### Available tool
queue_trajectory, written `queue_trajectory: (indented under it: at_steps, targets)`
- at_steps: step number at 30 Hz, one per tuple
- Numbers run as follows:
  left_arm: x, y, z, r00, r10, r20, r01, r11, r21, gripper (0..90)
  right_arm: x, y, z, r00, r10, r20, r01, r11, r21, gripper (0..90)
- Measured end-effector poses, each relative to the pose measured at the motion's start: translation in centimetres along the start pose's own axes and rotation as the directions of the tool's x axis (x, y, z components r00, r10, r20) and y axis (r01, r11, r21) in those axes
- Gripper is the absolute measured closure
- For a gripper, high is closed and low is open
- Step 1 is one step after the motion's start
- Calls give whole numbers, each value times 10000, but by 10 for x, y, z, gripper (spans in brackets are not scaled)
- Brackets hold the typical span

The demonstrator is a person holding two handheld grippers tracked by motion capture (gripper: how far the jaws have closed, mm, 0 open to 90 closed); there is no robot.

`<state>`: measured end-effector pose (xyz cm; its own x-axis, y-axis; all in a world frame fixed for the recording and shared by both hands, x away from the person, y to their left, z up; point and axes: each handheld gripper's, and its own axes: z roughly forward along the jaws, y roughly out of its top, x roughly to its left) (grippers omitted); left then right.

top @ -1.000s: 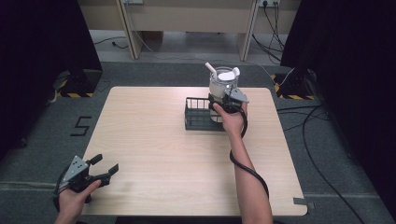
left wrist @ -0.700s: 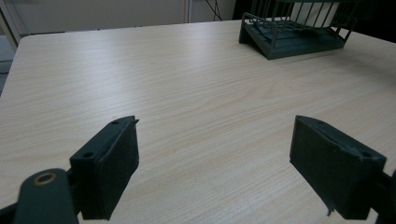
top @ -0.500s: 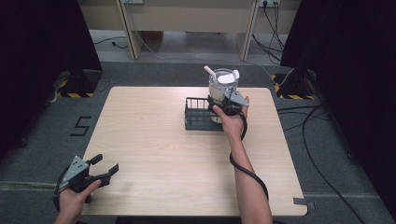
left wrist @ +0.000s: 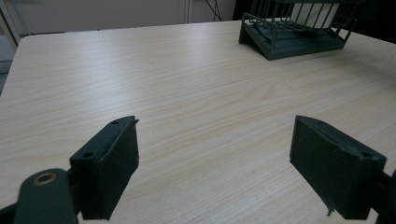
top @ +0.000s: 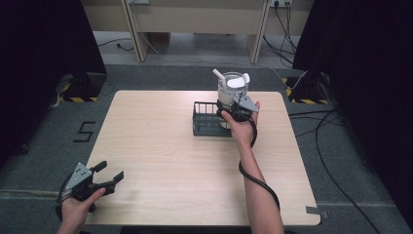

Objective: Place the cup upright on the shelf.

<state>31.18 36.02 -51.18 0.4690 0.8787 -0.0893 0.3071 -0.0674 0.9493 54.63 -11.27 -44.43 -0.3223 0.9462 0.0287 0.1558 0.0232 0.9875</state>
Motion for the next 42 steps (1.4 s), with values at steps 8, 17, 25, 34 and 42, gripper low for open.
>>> queue_trajectory:
  at_steps: [8, 17, 25, 34, 42]
  targets:
    - [0, 0, 0, 10000, -13, 12, 13, 10000, -17, 148, 2, 1, -2, 9998, 61, 191, -62, 10000, 20, 92]
    - [0, 0, 0, 10000, -23, 21, 23, 10000, -26, 148, 4, 2, -4, 9990, 101, 426, -102, 9999, 12, 92]
    - [0, 0, 0, 10000, -12, 20, 12, 10000, -33, 148, 7, 2, -7, 9981, 161, 596, -164, 9999, 36, 93]
    - [0, 0, 0, 10000, -14, 11, 14, 10000, -35, 148, 9, 3, -9, 9971, 110, 751, -111, 9999, 5, 93]
    - [0, 1, 0, 10000, -4, 12, 4, 10000, -37, 148, 10, 3, -11, 9962, 57, 871, -54, 10000, -32, 95]
